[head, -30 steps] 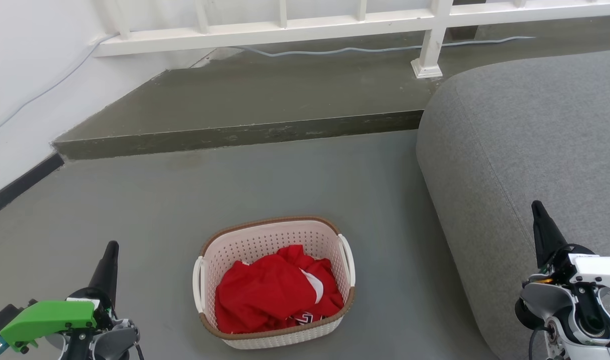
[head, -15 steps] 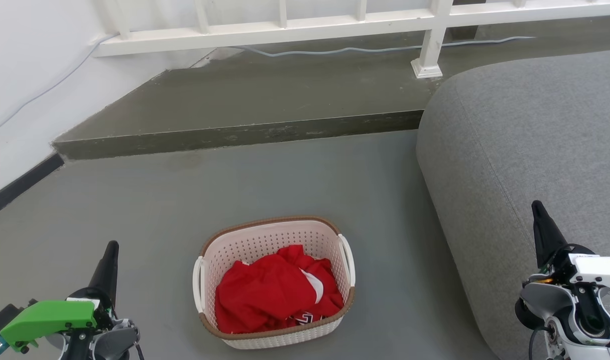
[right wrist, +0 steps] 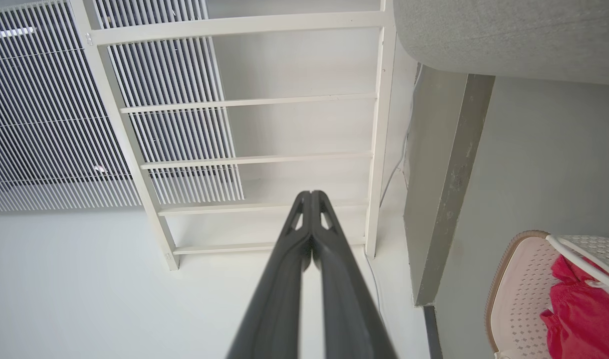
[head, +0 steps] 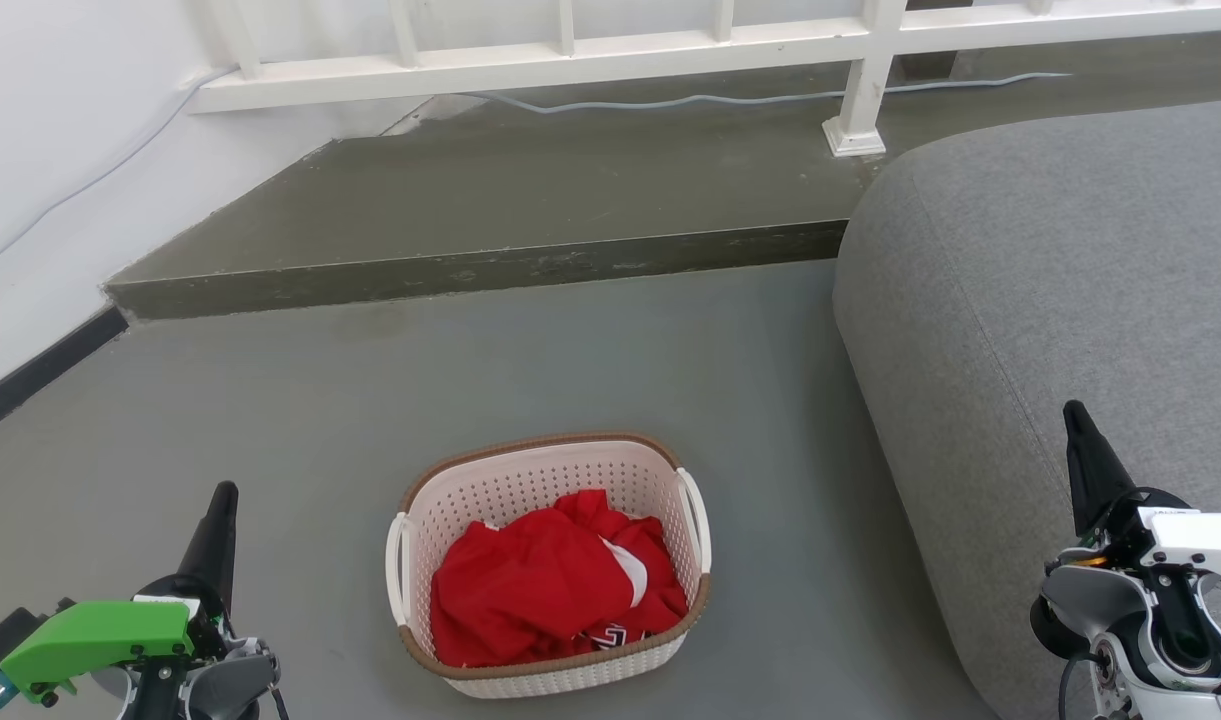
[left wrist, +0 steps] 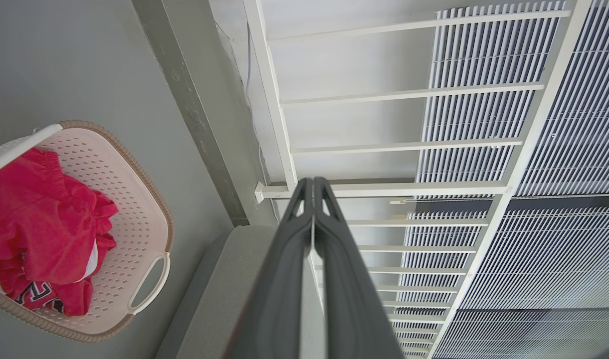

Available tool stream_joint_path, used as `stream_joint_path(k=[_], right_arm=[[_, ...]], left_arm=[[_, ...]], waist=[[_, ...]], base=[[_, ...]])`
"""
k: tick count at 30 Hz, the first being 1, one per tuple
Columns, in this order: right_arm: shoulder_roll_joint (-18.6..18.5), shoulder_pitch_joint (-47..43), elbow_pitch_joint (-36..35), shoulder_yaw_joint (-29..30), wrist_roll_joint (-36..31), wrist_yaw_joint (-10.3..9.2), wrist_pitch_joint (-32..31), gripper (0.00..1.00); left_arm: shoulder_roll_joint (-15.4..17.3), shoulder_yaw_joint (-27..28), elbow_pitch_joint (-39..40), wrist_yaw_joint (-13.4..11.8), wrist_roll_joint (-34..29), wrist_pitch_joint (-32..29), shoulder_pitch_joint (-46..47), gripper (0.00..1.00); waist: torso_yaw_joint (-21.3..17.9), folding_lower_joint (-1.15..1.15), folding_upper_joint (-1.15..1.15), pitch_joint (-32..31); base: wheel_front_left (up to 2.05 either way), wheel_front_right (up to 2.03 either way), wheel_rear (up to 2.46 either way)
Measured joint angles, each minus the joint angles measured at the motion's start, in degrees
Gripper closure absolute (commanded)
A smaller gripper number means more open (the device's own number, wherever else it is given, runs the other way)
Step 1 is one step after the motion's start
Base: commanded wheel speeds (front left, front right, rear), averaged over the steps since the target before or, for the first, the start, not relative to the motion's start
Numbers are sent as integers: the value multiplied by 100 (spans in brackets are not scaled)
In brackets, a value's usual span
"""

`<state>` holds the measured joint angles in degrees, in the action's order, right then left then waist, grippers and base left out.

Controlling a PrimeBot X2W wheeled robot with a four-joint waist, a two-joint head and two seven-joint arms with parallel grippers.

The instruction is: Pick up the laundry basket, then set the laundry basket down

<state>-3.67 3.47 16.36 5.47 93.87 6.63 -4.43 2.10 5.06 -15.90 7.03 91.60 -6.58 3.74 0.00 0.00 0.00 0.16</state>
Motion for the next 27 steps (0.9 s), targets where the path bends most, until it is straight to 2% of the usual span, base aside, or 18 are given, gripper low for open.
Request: stream_joint_path(k=[27], right_arm=[[7, 0, -19, 8, -1, 0, -14, 100]], left_arm=[[0, -2, 2, 0, 0, 0, 0, 100]], waist=[[0, 0, 0, 0]], base=[[0, 0, 0]])
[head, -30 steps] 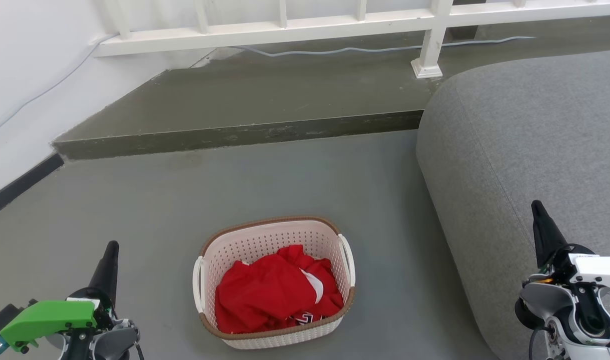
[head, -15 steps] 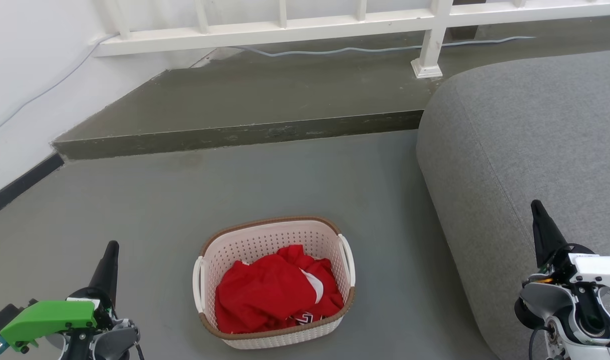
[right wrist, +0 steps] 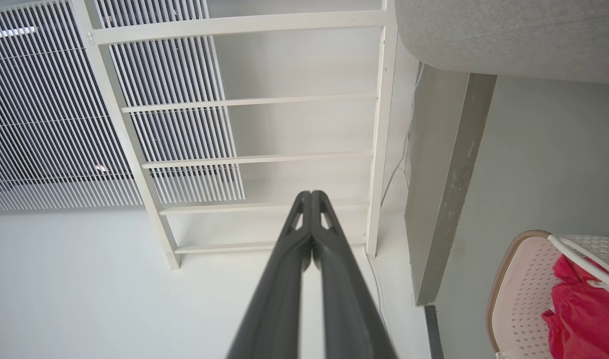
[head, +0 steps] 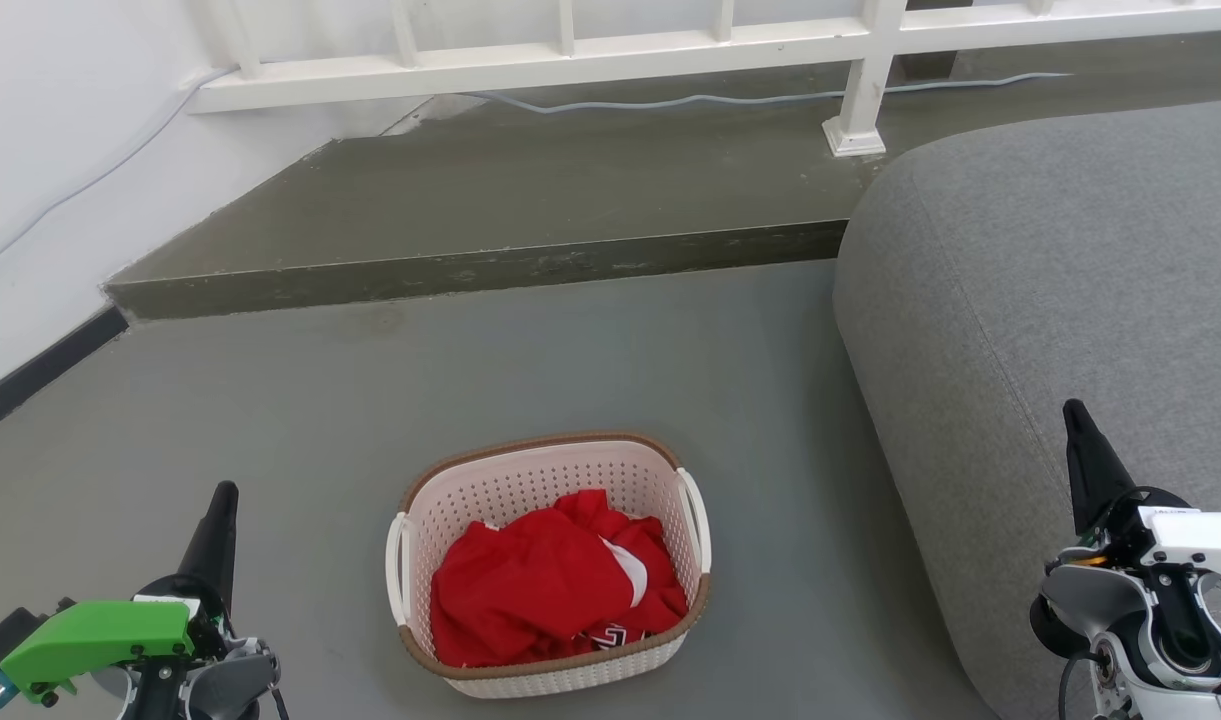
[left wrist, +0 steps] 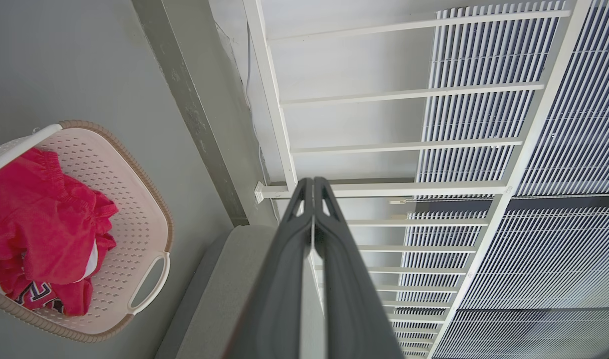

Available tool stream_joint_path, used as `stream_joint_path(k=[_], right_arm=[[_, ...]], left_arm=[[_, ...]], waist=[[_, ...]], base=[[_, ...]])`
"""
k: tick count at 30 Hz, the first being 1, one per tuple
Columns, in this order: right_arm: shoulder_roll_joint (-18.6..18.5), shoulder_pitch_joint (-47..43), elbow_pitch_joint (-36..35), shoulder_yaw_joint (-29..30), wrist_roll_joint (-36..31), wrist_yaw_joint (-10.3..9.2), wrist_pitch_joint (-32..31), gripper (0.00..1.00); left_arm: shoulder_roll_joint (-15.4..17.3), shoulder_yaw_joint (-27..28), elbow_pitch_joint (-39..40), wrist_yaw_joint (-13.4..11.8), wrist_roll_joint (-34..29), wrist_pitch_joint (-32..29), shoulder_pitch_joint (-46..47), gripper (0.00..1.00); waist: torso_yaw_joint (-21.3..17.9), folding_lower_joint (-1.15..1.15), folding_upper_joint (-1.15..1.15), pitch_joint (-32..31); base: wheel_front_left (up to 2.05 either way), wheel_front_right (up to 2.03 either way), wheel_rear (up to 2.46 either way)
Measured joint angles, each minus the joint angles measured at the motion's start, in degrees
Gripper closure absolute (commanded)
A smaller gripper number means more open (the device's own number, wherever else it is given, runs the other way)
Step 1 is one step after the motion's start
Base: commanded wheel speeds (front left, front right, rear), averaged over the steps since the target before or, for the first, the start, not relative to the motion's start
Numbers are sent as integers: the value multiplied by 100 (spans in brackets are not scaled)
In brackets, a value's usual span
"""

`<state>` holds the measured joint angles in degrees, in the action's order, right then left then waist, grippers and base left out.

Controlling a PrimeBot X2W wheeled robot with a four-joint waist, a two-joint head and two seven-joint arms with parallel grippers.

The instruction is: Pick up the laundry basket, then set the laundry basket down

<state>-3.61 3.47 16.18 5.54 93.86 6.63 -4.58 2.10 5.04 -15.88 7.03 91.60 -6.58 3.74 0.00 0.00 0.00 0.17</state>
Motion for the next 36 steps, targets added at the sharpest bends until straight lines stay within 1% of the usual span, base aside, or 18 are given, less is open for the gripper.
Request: stream_joint_path(k=[36], right_arm=[[3, 0, -7, 12, -1, 0, -1, 100]], left_arm=[[0, 0, 2, 0, 1, 0, 0, 100]], waist=[[0, 0, 0, 0]], base=[[0, 0, 0]])
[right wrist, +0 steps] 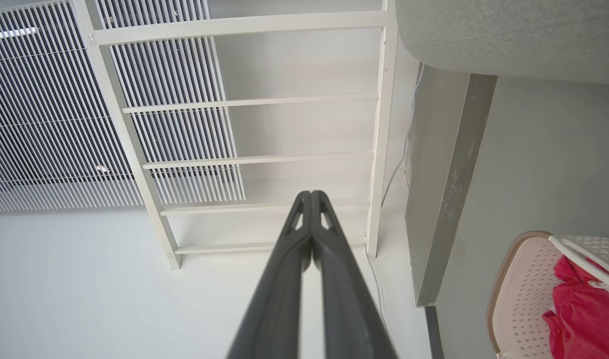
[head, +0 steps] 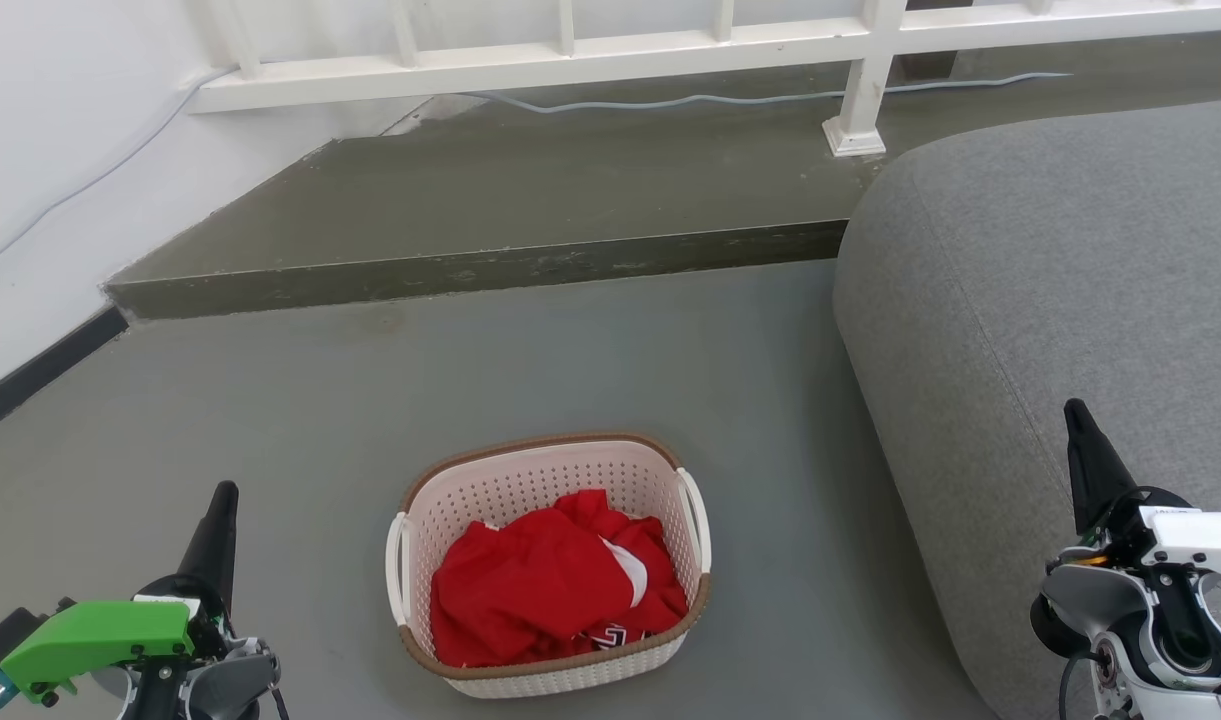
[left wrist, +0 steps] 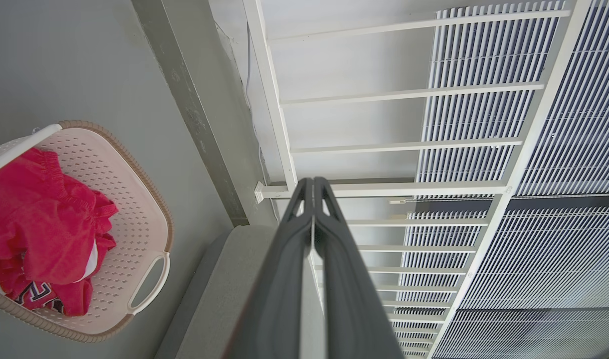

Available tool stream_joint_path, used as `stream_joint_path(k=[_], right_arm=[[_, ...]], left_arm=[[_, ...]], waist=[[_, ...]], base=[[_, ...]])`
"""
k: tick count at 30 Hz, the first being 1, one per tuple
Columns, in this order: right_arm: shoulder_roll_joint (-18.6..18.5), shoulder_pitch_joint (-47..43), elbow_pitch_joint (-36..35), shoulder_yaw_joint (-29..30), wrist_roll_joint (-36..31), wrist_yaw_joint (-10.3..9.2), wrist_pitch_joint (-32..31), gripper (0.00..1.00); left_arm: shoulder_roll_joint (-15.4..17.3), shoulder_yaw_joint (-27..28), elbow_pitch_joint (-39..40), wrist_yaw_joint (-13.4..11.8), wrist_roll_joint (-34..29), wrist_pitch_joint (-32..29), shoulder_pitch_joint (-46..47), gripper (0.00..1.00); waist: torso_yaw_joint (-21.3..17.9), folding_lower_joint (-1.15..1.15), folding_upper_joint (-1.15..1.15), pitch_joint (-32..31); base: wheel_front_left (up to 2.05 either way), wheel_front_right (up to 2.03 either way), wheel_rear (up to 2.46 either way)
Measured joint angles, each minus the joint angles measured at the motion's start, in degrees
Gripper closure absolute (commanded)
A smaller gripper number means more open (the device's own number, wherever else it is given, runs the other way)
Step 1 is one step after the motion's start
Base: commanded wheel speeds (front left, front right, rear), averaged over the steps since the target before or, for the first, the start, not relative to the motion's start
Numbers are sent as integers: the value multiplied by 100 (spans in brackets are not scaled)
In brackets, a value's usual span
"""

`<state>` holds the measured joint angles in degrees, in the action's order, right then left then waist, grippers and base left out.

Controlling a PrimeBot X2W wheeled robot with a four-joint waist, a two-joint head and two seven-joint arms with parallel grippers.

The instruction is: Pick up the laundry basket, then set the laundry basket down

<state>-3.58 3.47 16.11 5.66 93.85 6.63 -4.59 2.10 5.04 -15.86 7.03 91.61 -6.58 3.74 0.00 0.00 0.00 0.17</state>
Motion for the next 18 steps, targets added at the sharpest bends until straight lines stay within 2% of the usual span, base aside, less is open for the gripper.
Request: stream_joint_path(k=[18], right_arm=[[2, 0, -2, 8, 0, 0, 0, 100]], left_arm=[[0, -1, 1, 0, 0, 0, 0, 100]], waist=[[0, 0, 0, 0]], base=[[0, 0, 0]])
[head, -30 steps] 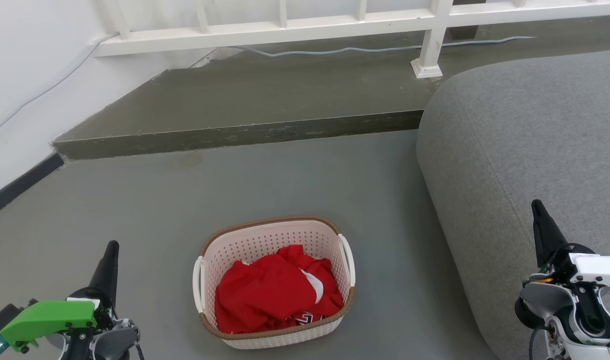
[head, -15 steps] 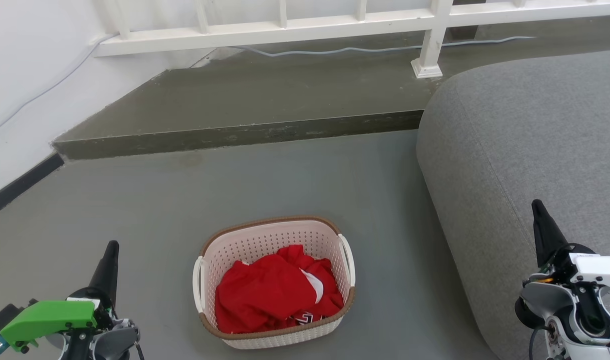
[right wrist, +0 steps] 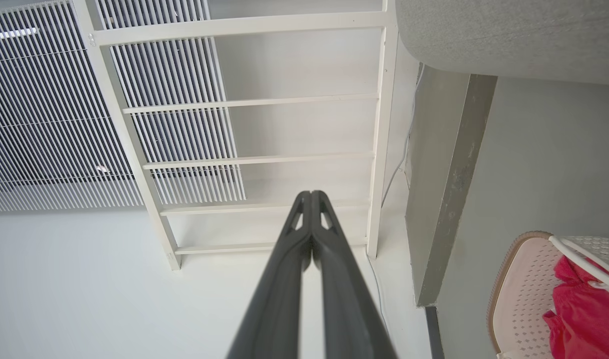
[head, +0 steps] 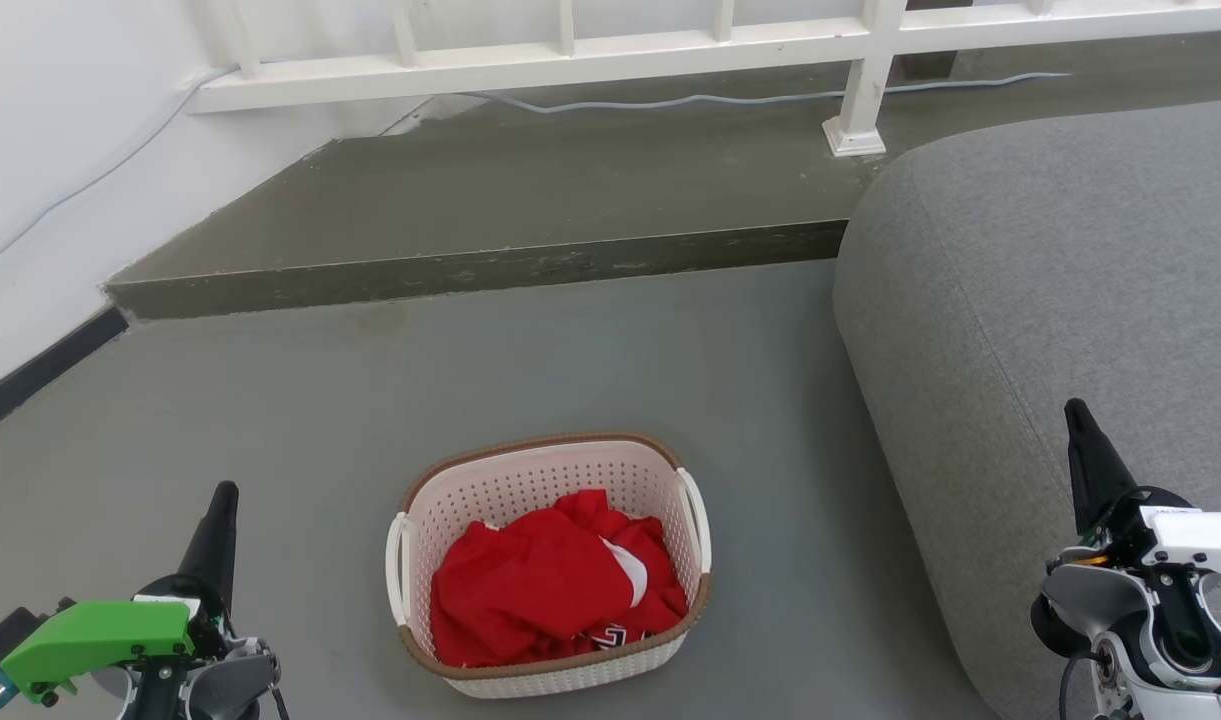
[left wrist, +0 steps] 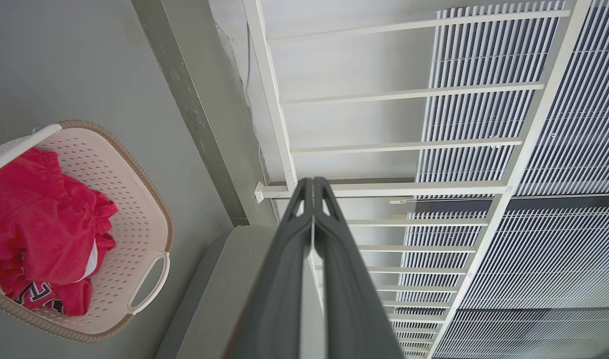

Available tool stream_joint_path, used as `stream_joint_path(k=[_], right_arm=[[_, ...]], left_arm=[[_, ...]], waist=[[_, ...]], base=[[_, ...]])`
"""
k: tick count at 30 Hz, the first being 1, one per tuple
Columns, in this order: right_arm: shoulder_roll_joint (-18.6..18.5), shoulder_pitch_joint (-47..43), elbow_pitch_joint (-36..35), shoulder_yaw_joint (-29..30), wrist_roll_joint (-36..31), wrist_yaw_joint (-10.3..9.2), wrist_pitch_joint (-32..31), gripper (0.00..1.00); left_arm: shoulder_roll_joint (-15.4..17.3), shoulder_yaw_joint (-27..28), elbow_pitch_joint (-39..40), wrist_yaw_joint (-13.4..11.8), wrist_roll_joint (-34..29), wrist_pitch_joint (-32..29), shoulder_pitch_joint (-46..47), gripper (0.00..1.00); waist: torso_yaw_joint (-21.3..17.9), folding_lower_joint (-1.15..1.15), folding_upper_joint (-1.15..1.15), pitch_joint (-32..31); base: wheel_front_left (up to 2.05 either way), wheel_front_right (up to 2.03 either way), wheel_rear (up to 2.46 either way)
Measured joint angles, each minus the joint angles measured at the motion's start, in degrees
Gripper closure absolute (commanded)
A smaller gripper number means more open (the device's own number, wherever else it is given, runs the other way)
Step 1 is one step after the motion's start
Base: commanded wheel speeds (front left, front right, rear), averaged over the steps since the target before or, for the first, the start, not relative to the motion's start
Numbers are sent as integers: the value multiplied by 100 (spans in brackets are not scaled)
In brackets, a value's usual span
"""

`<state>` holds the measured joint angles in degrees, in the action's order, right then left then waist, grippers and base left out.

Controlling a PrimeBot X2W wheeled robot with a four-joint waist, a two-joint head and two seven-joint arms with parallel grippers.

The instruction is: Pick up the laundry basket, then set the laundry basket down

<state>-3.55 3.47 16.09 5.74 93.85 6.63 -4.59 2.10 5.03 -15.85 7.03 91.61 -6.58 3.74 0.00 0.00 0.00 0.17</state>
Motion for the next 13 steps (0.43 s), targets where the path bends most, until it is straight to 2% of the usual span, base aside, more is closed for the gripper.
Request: stream_joint_path(k=[13], right_arm=[[1, 0, -1, 4, 0, 0, 0, 100]], left_arm=[[0, 0, 0, 0, 0, 0, 0, 100]], waist=[[0, 0, 0, 0]], base=[[0, 0, 0]])
